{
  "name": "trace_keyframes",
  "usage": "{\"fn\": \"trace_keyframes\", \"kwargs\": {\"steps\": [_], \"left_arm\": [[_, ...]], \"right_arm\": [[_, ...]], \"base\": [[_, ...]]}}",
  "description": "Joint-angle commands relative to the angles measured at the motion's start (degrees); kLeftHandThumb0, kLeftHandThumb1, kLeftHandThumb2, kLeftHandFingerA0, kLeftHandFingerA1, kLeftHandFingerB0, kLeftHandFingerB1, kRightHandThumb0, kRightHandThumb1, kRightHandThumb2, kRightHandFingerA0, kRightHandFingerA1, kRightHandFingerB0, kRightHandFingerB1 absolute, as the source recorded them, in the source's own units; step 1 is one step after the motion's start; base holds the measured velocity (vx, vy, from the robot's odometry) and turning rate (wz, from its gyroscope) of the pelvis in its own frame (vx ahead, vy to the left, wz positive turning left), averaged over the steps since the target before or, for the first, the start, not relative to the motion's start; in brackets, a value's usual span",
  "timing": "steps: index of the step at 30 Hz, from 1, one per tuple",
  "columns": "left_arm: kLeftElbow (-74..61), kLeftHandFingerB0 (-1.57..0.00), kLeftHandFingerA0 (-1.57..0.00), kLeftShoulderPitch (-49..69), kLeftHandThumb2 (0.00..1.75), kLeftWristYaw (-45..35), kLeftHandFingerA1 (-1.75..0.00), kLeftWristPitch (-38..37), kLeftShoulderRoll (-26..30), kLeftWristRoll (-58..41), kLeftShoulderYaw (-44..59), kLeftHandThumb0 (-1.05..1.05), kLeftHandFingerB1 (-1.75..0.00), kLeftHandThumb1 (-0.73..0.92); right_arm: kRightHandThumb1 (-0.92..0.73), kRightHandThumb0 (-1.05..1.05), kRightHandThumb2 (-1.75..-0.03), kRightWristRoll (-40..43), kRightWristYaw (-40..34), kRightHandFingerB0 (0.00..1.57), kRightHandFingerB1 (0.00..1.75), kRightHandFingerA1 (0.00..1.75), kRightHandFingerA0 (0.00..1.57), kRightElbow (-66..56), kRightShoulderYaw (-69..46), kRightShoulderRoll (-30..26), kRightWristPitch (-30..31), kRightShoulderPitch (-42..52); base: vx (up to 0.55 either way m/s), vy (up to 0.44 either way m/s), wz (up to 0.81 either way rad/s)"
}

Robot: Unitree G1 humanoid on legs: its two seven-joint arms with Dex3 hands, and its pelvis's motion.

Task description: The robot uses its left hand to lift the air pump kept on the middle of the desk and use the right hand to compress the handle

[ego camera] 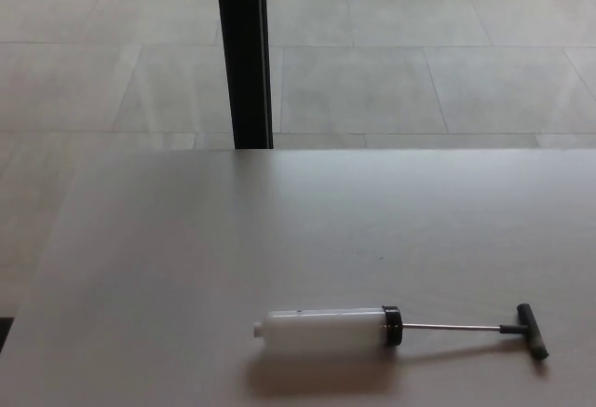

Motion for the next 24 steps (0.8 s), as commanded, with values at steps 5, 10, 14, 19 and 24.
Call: {"fn": "trace_keyframes", "kwargs": {"steps": [5,10,14,19,24], "left_arm": [[-42.4,-0.34,-0.36,-4.9,0.64,0.9,-0.44,2.0,-5.6,20.2,-26.2,-0.81,-0.38,0.63],[-44.3,-0.29,-0.32,-4.0,0.62,-1.2,-0.46,2.0,-9.8,28.6,-38.4,-0.78,-0.33,0.7],[-44.2,-0.3,-0.34,-2.4,0.68,-0.5,-0.48,0.4,-11.8,32.7,-44.5,-0.85,-0.37,0.64],[-42.4,-0.29,-0.25,-0.7,0.62,-0.9,-0.5,1.4,-13.9,40.2,-55.3,-0.78,-0.37,0.72],[-42.6,-0.25,-0.17,-0.5,0.63,-1.2,-0.52,4.6,-15.0,41.2,-59.6,-0.79,-0.37,0.75]], "right_arm": [[-0.75,-0.84,-1.16,-4.8,1.7,0.08,0.41,0.49,0.12,-27.4,15.8,2.3,5.4,-2.8],[-0.92,-0.9,-0.76,-6.9,1.9,0.15,0.3,0.4,0.2,-31.6,21.1,4.4,5.8,-1.7],[-0.92,-0.88,-0.76,-7.6,2.2,0.16,0.31,0.44,0.2,-31.6,23.5,4.9,5.0,-2.5],[-0.92,-0.86,-0.74,-7.9,3.0,0.19,0.31,0.43,0.23,-30.7,26.5,5.7,4.8,-3.9],[-0.92,-0.85,-0.73,-6.5,3.7,0.23,0.31,0.42,0.25,-30.8,28.2,6.2,5.2,-3.8]], "base": [[0.0,0.0,0.0],[0.0,0.0,0.0],[0.0,0.0,0.0],[0.0,0.0,0.0],[0.0,0.0,0.0]]}}
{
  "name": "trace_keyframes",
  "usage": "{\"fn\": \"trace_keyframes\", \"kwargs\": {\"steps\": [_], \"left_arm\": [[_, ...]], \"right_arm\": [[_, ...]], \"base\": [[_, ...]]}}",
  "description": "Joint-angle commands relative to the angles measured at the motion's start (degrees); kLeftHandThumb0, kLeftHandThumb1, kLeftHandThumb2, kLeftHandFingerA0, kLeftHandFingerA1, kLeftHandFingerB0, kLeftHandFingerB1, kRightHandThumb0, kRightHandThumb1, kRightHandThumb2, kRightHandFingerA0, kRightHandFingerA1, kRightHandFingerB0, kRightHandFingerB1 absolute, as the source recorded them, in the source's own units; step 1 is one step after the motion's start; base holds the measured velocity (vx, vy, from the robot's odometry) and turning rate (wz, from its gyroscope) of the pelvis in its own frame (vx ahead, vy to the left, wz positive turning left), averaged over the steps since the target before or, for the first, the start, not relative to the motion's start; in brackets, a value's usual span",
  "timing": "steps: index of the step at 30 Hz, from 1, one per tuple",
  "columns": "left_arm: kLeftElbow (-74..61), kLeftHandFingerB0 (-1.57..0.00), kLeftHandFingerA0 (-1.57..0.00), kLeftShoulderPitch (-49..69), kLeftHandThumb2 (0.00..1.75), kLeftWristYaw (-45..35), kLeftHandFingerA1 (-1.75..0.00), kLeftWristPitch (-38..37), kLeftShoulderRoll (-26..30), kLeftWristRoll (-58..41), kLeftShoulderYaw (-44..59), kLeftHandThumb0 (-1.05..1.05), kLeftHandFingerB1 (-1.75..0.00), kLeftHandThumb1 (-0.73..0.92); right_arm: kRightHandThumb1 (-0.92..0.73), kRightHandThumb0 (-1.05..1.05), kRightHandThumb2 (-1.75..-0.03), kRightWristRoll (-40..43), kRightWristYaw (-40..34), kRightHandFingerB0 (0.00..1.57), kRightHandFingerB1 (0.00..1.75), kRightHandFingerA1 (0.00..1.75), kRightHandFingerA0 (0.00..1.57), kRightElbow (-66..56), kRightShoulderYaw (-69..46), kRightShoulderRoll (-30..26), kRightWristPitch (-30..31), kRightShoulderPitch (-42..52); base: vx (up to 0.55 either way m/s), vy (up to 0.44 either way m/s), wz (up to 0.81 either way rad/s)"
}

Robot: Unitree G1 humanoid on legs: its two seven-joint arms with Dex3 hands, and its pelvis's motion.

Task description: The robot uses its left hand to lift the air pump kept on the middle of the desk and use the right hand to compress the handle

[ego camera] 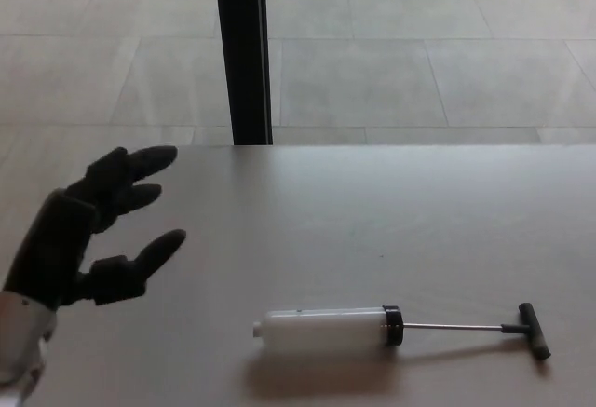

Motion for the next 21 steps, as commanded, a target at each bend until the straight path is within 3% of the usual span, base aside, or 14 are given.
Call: {"fn": "trace_keyframes", "kwargs": {"steps": [1,4,6,7,8,9,10,14,20,21], "left_arm": [[-8.1,-0.25,-0.17,1.6,0.63,-1.5,-0.52,3.9,-1.0,26.8,-21.7,-0.79,-0.37,0.75],[-7.8,-0.24,-0.17,2.3,0.62,0.4,-0.59,3.2,-1.7,28.8,-23.8,-0.82,-0.39,0.75],[-7.6,-0.17,-0.08,2.1,0.66,1.1,-0.6,3.1,-1.1,31.9,-25.5,-0.89,-0.41,0.72],[-7.9,0.0,-0.04,1.7,1.01,1.0,-0.56,3.6,-0.2,34.0,-26.1,-0.41,-0.51,0.34],[-8.2,0.0,-0.04,1.7,1.01,0.8,-0.56,3.9,0.1,34.8,-26.3,-0.41,-0.51,0.34],[-8.0,-0.08,-0.06,1.0,1.01,1.7,-0.56,3.7,1.0,37.5,-27.0,-0.93,-0.49,0.61],[-8.2,-0.05,-0.01,0.2,1.09,1.2,-0.36,4.3,1.9,39.9,-27.6,-0.99,-0.33,0.65],[-7.9,-0.05,0.0,-1.9,1.12,2.7,-0.3,4.7,3.6,47.6,-29.5,-1.0,-0.23,0.64],[-9.2,-0.09,0.0,-4.7,1.08,0.4,-0.23,7.3,4.3,56.9,-32.4,-1.0,-0.15,0.59],[-9.3,-0.01,0.0,-5.0,0.67,0.5,-0.09,7.3,4.5,57.4,-32.4,-1.04,-0.32,0.78]], "right_arm": [[-0.92,-0.85,-0.73,-3.6,3.3,0.23,0.31,0.42,0.25,-7.3,9.0,1.6,3.8,-1.2],[-0.92,-0.84,-0.72,-4.7,2.3,0.29,0.33,0.42,0.29,-7.8,10.1,2.4,3.0,-0.9],[-0.92,-0.82,-0.73,-5.4,1.9,0.31,0.34,0.41,0.32,-8.0,10.8,2.6,2.9,-0.7],[-0.92,-0.82,-0.71,-5.4,1.9,0.31,0.34,0.41,0.32,-8.0,11.0,2.5,2.9,-0.7],[-0.92,-0.82,-0.71,-5.4,1.9,0.31,0.34,0.41,0.32,-8.1,11.1,2.5,3.0,-0.6],[-0.92,-0.8,-0.7,-5.1,2.0,0.33,0.34,0.41,0.34,-8.1,11.2,2.5,3.1,-0.7],[-0.92,-0.78,-0.68,-5.0,2.0,0.34,0.33,0.39,0.35,-8.6,11.2,2.3,3.7,-0.6],[-0.91,-0.76,-0.68,-5.0,1.6,0.36,0.34,0.4,0.37,-9.6,11.4,2.2,4.6,-0.3],[-0.89,-0.77,-0.67,-5.2,1.2,0.43,0.37,0.43,0.43,-9.7,11.8,2.3,3.9,-0.4],[-0.9,-0.77,-0.69,-5.0,1.2,0.44,0.38,0.44,0.44,-9.8,11.8,2.3,3.9,-0.4]], "base": [[0.0,0.0,0.0],[0.0,0.0,0.0],[0.0,0.0,0.0],[0.0,0.0,0.0],[0.0,0.0,0.0],[0.0,0.0,0.0],[0.0,0.0,0.0],[0.0,0.0,0.0],[0.0,0.0,0.0],[0.0,0.0,0.0]]}}
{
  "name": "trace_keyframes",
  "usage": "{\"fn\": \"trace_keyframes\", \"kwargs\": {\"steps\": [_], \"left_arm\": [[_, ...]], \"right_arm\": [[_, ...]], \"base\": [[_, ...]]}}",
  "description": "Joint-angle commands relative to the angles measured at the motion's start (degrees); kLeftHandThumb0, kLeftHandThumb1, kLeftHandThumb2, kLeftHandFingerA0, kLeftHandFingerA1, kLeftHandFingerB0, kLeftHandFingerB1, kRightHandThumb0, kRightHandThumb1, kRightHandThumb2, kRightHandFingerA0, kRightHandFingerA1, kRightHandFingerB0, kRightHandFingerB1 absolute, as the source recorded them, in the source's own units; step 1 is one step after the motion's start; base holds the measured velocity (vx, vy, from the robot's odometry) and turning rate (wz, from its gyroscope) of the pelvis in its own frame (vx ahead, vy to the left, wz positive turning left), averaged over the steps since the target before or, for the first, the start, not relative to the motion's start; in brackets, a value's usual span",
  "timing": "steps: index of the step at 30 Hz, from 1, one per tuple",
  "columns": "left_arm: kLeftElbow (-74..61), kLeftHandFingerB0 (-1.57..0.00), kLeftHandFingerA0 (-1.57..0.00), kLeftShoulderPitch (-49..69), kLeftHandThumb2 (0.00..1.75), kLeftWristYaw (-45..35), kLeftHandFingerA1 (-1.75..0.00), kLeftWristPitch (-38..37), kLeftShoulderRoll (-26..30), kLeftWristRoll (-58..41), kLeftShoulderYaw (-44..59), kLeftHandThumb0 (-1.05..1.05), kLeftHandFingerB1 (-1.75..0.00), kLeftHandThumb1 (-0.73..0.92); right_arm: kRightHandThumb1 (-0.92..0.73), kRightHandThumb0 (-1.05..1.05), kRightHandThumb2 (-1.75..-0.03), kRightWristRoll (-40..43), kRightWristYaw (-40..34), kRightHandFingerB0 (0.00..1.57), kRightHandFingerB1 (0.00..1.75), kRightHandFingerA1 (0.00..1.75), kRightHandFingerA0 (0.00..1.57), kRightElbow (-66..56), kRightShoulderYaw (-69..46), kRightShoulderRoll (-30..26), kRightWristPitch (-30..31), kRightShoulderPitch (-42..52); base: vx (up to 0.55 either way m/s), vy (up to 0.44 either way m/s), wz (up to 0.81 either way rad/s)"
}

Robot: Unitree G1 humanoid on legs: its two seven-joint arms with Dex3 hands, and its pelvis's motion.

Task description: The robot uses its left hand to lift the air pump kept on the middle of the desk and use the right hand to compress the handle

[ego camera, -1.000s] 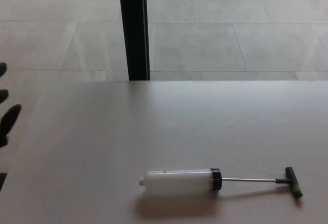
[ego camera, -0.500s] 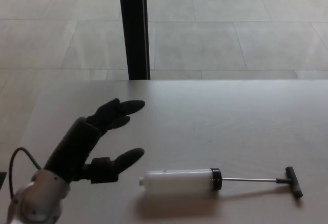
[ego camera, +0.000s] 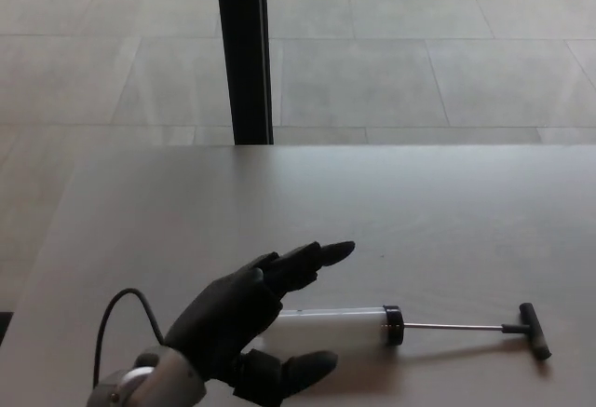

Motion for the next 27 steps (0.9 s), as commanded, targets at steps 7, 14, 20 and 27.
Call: {"fn": "trace_keyframes", "kwargs": {"steps": [7,14,20,27], "left_arm": [[-3.4,-0.15,0.0,-7.9,1.1,3.4,-0.15,7.5,8.8,47.3,-12.8,-1.05,-0.17,0.63],[0.7,-0.06,0.0,-11.2,0.64,4.9,-0.21,11.5,8.1,50.5,-14.1,-1.03,-0.31,0.7],[3.8,-0.07,0.0,-11.8,0.96,8.1,-0.36,14.0,5.4,50.6,-15.8,-0.89,-0.42,0.53],[8.6,-0.21,-0.05,-13.7,0.61,11.9,-0.47,17.4,2.1,48.1,-15.2,-0.82,-0.37,0.67]], "right_arm": [[-0.89,-0.74,-0.67,-2.8,1.2,0.46,0.39,0.44,0.46,-5.4,3.1,0.1,2.7,0.1],[-0.89,-0.72,-0.67,-2.3,1.3,0.48,0.4,0.44,0.47,-5.5,3.2,0.3,2.1,0.0],[-0.87,-0.74,-0.67,-1.7,1.1,0.51,0.41,0.45,0.48,-7.5,3.9,0.8,3.5,0.6],[-0.86,-0.74,-0.66,-0.5,0.8,0.52,0.42,0.46,0.48,-8.5,3.5,0.6,4.3,0.5]], "base": [[0.0,0.0,0.0],[0.0,0.0,0.0],[0.0,0.0,0.0],[0.0,0.0,0.0]]}}
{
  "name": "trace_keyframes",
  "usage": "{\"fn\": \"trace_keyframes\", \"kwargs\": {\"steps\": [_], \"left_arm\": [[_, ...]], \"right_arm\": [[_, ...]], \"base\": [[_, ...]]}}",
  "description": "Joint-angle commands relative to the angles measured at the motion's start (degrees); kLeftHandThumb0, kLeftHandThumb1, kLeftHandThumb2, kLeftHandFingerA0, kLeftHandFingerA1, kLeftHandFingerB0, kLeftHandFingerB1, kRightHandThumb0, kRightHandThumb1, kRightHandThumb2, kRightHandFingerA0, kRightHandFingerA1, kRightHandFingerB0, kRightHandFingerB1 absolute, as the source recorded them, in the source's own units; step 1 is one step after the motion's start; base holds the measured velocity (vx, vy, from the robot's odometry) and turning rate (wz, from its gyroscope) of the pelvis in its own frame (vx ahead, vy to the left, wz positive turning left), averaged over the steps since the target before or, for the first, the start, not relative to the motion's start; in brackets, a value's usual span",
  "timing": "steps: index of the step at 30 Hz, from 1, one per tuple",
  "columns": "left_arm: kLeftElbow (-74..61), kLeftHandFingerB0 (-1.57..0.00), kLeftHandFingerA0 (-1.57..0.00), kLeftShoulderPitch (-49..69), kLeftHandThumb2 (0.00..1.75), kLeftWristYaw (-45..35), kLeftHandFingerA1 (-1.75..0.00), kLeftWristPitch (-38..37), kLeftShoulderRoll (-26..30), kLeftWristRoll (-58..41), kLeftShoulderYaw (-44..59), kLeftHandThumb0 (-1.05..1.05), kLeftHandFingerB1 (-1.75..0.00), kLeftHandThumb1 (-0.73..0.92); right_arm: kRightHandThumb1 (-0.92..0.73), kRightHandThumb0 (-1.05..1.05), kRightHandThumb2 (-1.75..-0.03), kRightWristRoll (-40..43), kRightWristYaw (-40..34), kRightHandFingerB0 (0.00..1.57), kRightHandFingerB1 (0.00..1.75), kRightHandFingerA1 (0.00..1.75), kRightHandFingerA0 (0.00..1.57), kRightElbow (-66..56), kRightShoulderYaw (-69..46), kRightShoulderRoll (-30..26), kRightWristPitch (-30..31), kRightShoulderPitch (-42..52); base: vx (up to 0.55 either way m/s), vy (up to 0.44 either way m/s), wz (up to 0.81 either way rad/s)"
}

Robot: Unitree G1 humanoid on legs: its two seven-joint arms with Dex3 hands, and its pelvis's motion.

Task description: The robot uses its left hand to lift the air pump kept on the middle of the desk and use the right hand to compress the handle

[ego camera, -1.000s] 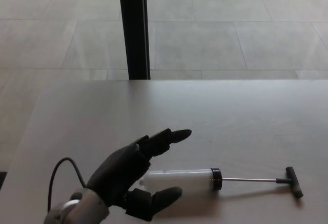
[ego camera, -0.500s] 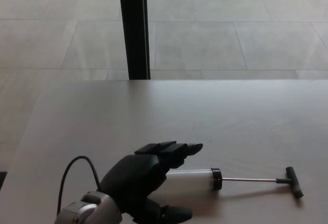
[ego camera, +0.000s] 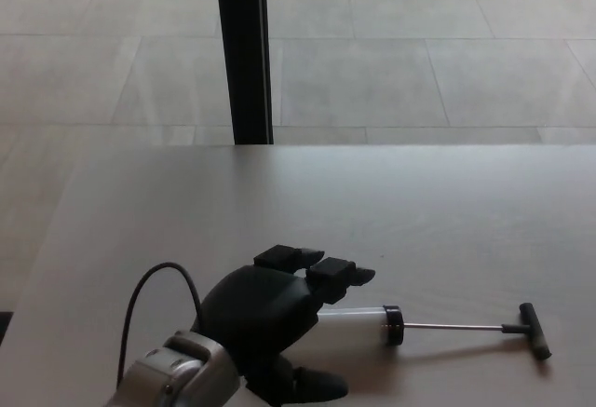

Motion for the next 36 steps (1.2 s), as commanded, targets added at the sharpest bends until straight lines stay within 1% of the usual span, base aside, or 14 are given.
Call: {"fn": "trace_keyframes", "kwargs": {"steps": [1,2,4,5,6,10,12,13,22,23,25,27,28,36], "left_arm": [[7.1,-0.2,-0.02,-6.1,0.61,10.2,-0.46,10.8,-0.3,25.4,-5.1,-0.82,-0.37,0.68],[7.5,-0.14,-0.03,-6.0,0.94,10.2,-0.48,11.8,-1.4,24.7,-4.9,-0.84,-0.49,0.54],[8.0,-0.2,-0.04,-5.3,0.62,10.8,-0.49,13.0,-3.2,23.1,-4.4,-0.83,-0.37,0.7],[8.2,-0.14,-0.03,-4.8,0.95,11.0,-0.52,13.4,-3.9,22.5,-4.2,-0.86,-0.48,0.54],[8.2,-0.21,-0.07,-4.2,0.61,11.3,-0.54,14.2,-4.6,22.2,-4.1,-0.83,-0.38,0.69],[10.9,-0.17,-0.1,-1.8,0.89,13.3,-0.58,16.3,-7.8,20.5,-3.6,-0.82,-0.49,0.5],[11.9,-0.17,-0.12,-1.3,0.88,13.7,-0.58,16.5,-8.4,20.2,-3.4,-0.81,-0.49,0.49],[12.3,-0.16,-0.12,-0.8,0.87,13.5,-0.58,16.7,-9.0,19.5,-2.9,-0.8,-0.48,0.5],[15.6,-0.14,-0.12,0.8,0.87,14.6,-0.59,17.5,-12.0,18.1,-1.1,-0.79,-0.49,0.52],[15.5,-0.2,-0.09,1.6,0.61,14.3,-0.59,17.9,-12.2,18.5,-1.5,-0.78,-0.42,0.67],[15.4,-0.14,-0.11,3.3,0.88,14.3,-0.58,17.7,-12.4,17.7,-1.4,-0.77,-0.5,0.51],[15.4,-0.15,-0.11,3.8,0.88,14.9,-0.59,17.4,-12.5,17.6,-1.2,-0.77,-0.51,0.51],[15.5,-0.18,-0.09,4.1,0.6,14.4,-0.58,17.9,-12.5,17.7,-1.3,-0.74,-0.43,0.67],[17.1,-0.19,-0.16,2.8,0.6,14.1,-0.58,18.4,-15.1,17.0,-0.9,-0.69,-0.41,0.7]], "right_arm": [[-0.85,-0.75,-0.66,-0.3,0.8,0.53,0.41,0.47,0.48,-5.9,0.0,0.6,4.2,0.5],[-0.85,-0.73,-0.66,-0.3,0.8,0.54,0.41,0.48,0.49,-5.6,-0.1,0.6,3.7,0.5],[-0.85,-0.75,-0.67,-0.3,0.7,0.54,0.41,0.49,0.5,-5.6,-0.1,1.0,3.2,0.8],[-0.85,-0.75,-0.66,-0.3,0.7,0.54,0.41,0.5,0.49,-5.7,-0.1,1.1,3.4,1.0],[-0.84,-0.75,-0.66,-0.2,0.5,0.54,0.41,0.53,0.49,-6.2,0.1,1.3,3.8,1.2],[-0.83,-0.77,-0.65,0.3,0.7,0.56,0.41,0.56,0.49,-7.3,-0.3,1.5,4.7,1.8],[-0.69,-0.74,-1.12,-0.1,0.6,0.46,0.54,0.65,0.48,-7.7,-0.5,1.3,4.9,2.0],[-0.83,-0.75,-0.65,0.5,0.5,0.57,0.42,0.56,0.49,-8.1,-0.8,1.6,5.2,2.1],[-0.84,-0.76,-0.66,-0.5,0.6,0.61,0.41,0.65,0.47,-8.3,-1.2,2.0,6.7,-0.1],[-0.71,-0.74,-1.13,-1.1,0.2,0.51,0.55,0.67,0.46,-9.2,-1.2,2.0,7.3,0.2],[-0.7,-0.76,-1.13,-1.4,0.0,0.5,0.54,0.7,0.47,-9.9,-1.4,1.9,8.7,0.7],[-0.71,-0.76,-1.13,-0.6,0.2,0.51,0.55,0.7,0.45,-10.5,-1.8,2.1,9.6,0.6],[-0.85,-0.78,-0.67,-0.5,0.3,0.6,0.4,0.73,0.46,-10.2,-2.1,2.2,9.6,0.6],[-0.86,-0.74,-0.66,-0.9,1.3,0.59,0.42,0.79,0.46,-9.6,-2.9,1.7,9.6,-1.5]], "base": [[0.0,0.0,0.0],[0.0,0.0,0.0],[0.0,0.0,0.0],[0.0,0.0,0.0],[0.0,0.0,0.0],[0.0,0.0,0.0],[0.0,0.0,0.0],[0.0,0.0,0.0],[0.0,0.0,0.0],[0.0,0.0,0.0],[0.0,0.0,0.0],[0.0,0.0,0.0],[0.0,0.0,0.0],[0.0,0.0,0.0]]}}
